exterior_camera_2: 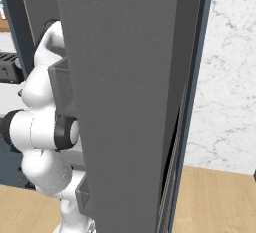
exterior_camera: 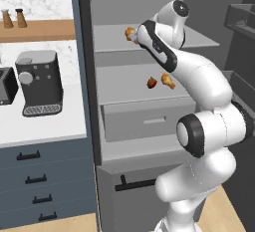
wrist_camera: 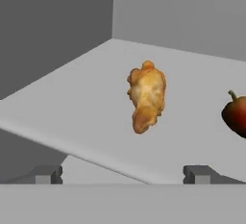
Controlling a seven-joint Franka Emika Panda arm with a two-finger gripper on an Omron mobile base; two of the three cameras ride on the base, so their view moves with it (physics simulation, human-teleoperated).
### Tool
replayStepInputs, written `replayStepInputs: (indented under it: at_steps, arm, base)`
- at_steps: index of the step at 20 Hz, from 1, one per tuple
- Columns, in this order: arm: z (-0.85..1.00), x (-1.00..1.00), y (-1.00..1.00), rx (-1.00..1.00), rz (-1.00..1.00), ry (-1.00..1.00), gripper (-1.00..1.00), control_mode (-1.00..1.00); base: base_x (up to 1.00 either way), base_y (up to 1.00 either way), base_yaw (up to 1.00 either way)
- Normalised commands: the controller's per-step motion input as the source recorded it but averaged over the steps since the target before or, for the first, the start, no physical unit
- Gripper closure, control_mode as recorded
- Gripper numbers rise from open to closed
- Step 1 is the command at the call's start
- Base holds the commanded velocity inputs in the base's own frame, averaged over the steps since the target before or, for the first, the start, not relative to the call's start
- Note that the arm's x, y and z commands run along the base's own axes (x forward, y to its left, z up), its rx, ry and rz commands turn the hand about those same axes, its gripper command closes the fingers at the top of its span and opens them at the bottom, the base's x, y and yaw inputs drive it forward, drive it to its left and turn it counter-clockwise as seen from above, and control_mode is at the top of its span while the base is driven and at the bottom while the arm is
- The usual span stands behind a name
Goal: Place one bell pepper and one chicken drumstick in each tupperware on the nearby counter, to pack two identical lunches.
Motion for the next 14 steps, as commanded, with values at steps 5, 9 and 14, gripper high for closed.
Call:
replayStepInputs:
  at_steps: [5,9,14]
  arm:
    - [-0.04,0.47,0.15,-0.01,0.0,0.02,-1.0,-1.0]
    - [-0.25,0.53,0.02,-0.01,0.0,0.06,-1.0,-1.0]
    - [-0.27,0.42,0.01,-0.02,0.0,0.02,-1.0,-1.0]
  base:
    - [0.0,0.0,0.0]
    - [0.0,0.0,0.0]
    - [0.0,0.0,0.0]
